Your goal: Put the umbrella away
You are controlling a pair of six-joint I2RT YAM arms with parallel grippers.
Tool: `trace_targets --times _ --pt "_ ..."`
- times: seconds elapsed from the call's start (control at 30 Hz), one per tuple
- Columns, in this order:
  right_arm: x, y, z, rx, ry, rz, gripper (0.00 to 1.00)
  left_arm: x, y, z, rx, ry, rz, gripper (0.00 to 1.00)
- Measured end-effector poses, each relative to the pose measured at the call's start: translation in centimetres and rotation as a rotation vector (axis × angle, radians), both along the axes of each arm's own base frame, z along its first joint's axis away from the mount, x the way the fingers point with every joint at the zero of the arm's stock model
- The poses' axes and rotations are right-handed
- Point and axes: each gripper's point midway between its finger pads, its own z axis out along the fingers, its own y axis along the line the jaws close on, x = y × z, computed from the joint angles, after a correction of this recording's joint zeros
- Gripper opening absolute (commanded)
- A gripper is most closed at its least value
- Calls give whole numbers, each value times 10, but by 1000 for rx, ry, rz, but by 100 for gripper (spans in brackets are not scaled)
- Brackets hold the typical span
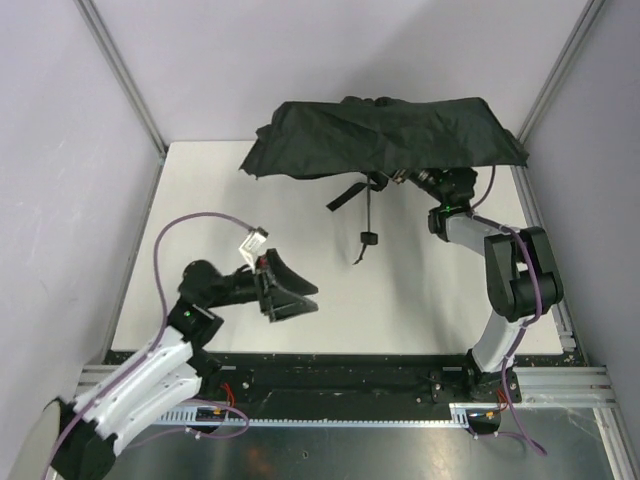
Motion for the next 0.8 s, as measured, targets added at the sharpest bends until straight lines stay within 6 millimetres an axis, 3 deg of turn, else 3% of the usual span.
trace_targets --times 0.17,0.27,0.33,0.43,0.5,0.57,0.63,0.7,0.73,0.8 --pt "1 -24 -4 -83 -85 23 0 -45 23 60 -53 -275 -78 91" --pt "-12 -21 -11 -150 -158 85 0 -56 40 129 -77 -508 7 96" --pt "-21 -16 -16 -188 -201 129 0 -56 54 178 -109 -631 133 99" --pt "-38 -7 -25 -249 -280 214 0 -37 85 245 -146 -682 420 99" --pt "-48 -3 -29 -276 -315 264 0 -16 98 265 -145 -646 566 99" --pt "-60 3 -34 -296 -340 324 0 10 102 272 -117 -589 668 99" --pt "-70 8 -37 -309 -351 375 0 44 96 265 -55 -512 728 100" --pt "-80 14 -39 -316 -360 422 0 70 87 250 4 -438 741 99" --pt "-84 17 -40 -318 -364 438 0 95 79 233 59 -384 750 99" --pt "-94 25 -40 -319 -373 478 0 119 71 210 118 -302 744 99"
